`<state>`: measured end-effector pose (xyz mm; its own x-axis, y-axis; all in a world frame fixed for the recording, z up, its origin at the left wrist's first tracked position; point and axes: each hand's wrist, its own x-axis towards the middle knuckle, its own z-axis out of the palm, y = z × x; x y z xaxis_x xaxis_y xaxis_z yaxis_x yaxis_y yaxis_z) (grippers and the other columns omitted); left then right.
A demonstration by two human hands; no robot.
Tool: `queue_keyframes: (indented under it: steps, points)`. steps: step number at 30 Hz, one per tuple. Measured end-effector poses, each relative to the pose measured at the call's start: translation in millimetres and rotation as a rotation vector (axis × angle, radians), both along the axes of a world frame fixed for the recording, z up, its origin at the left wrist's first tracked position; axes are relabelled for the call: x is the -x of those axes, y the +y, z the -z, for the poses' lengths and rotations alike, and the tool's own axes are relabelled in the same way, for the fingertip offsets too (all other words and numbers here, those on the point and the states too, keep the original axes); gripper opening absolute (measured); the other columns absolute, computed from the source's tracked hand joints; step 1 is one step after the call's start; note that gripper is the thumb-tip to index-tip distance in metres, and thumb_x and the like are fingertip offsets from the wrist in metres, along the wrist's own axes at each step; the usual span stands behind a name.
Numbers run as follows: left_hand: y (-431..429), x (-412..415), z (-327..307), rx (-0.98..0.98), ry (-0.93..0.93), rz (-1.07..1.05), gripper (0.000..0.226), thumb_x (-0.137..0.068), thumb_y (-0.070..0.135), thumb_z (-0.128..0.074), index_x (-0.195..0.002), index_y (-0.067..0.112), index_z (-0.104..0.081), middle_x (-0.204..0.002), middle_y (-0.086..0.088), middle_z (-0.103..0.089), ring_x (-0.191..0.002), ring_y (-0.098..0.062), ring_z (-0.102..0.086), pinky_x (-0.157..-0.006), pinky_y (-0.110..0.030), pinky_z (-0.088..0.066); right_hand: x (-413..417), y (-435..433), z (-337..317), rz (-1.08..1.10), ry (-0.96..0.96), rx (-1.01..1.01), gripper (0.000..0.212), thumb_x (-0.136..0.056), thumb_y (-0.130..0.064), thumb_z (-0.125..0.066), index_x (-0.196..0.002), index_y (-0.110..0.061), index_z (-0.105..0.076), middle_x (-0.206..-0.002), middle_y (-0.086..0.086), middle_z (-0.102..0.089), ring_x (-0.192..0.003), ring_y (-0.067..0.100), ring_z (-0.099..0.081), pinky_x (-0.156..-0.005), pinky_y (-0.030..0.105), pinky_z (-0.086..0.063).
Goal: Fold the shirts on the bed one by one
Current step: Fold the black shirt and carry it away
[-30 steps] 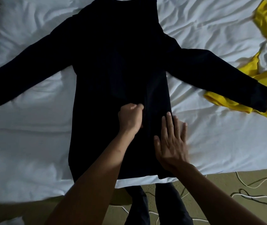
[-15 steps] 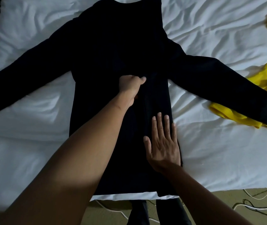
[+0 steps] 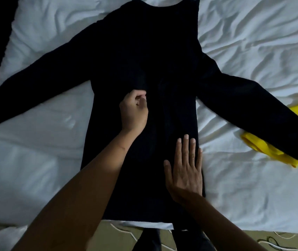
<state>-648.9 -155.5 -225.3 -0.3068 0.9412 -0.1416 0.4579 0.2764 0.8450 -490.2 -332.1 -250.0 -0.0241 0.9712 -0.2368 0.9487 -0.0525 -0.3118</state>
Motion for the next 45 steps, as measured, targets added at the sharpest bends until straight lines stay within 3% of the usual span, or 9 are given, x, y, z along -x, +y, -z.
queue_keyframes:
  steps: [3,11,14,17,20,24,32,37,45]
  points:
    - [-16.8,24.2,-5.0,-0.095,0.105,0.028,0.019,-0.101,0.006,-0.061,-0.114,0.011,-0.074,-0.111,-0.004,-0.070,-0.093,-0.007,-0.066,-0.077,-0.013,-0.053,4.7,18.8,-12.6,-0.025,0.074,-0.019,0.073,-0.105,-0.045,-0.028,-0.165,-0.010,-0.007,-0.173,0.010,0.007,-0.160,0.026,0.012,-0.128,0.051,0.001]
    - [13.1,91.2,-7.9,0.049,0.431,-0.217,0.029,-0.098,0.025,-0.065,-0.124,0.011,-0.065,-0.124,-0.015,-0.055,-0.116,-0.032,-0.051,-0.094,-0.039,-0.044,62.0,143.4,-17.8,-0.191,0.124,-0.087,0.069,-0.107,-0.044,-0.021,-0.164,-0.007,-0.008,-0.173,0.011,0.010,-0.158,0.025,0.018,-0.129,0.050,0.002]
    - [35.7,112.0,-7.0,0.237,0.322,-0.332,0.042,-0.097,0.040,-0.067,-0.124,0.009,-0.059,-0.127,-0.015,-0.056,-0.118,-0.034,-0.053,-0.098,-0.044,-0.045,94.9,194.7,-17.4,-0.253,0.101,-0.123,0.070,-0.108,-0.045,-0.016,-0.164,-0.006,-0.006,-0.172,0.011,0.012,-0.158,0.026,0.019,-0.129,0.048,0.004]
    - [56.5,127.8,-1.9,0.340,0.152,-0.382,0.046,-0.092,0.056,-0.065,-0.102,0.012,-0.065,-0.103,-0.007,-0.070,-0.099,-0.028,-0.066,-0.089,-0.039,-0.053,130.8,244.6,-20.0,-0.306,0.094,-0.146,0.068,-0.108,-0.044,-0.017,-0.164,-0.005,-0.011,-0.173,0.011,0.004,-0.160,0.029,0.009,-0.130,0.046,0.003]
    - [72.4,136.3,-0.4,0.326,0.094,-0.388,0.035,-0.094,0.050,-0.065,-0.076,0.021,-0.061,-0.079,0.003,-0.070,-0.083,-0.022,-0.066,-0.079,-0.033,-0.051,162.4,292.8,-18.2,-0.334,0.079,-0.209,0.059,-0.110,-0.037,-0.032,-0.159,-0.004,-0.032,-0.165,0.015,-0.031,-0.151,0.036,-0.029,-0.124,0.050,-0.024]
    - [81.4,143.1,11.2,0.317,0.094,-0.336,0.039,-0.093,0.047,-0.068,-0.070,0.017,-0.057,-0.078,-0.009,-0.070,-0.084,-0.034,-0.068,-0.078,-0.041,-0.055,196.6,348.5,-3.8,-0.331,0.103,-0.287,0.046,-0.107,-0.025,-0.047,-0.145,0.001,-0.053,-0.131,0.021,-0.060,-0.115,0.042,-0.057,-0.090,0.054,-0.049]
    - [88.2,162.6,27.2,0.423,-0.010,-0.226,0.051,-0.095,0.038,-0.070,-0.057,0.015,-0.045,-0.054,0.000,-0.051,-0.068,-0.034,-0.060,-0.065,-0.035,-0.040,242.9,430.6,-9.7,-0.149,0.205,-0.013,0.061,-0.113,-0.028,-0.034,-0.165,-0.024,-0.004,-0.124,0.020,-0.061,-0.103,0.038,-0.063,-0.074,0.041,-0.043]
    - [87.1,165.1,21.7,0.438,-0.057,-0.201,0.049,-0.090,0.037,-0.075,-0.058,0.014,-0.046,-0.052,0.003,-0.048,-0.060,-0.025,-0.054,-0.061,-0.032,-0.039,247.7,450.0,-14.3,-0.061,0.202,0.093,0.031,-0.112,-0.024,-0.038,-0.141,-0.016,-0.041,-0.111,0.019,-0.060,-0.099,0.039,-0.064,-0.070,0.040,-0.043]
    - [66.5,128.8,-17.5,0.166,0.116,-0.175,0.034,-0.093,0.046,-0.067,-0.077,0.017,-0.059,-0.066,-0.004,-0.063,-0.055,-0.022,-0.059,-0.052,-0.033,-0.047,216.9,453.6,-54.9,0.009,0.435,-0.063,0.018,-0.102,-0.016,-0.043,-0.112,-0.010,-0.057,-0.104,0.012,-0.061,-0.092,0.026,-0.051,-0.074,0.032,-0.033]
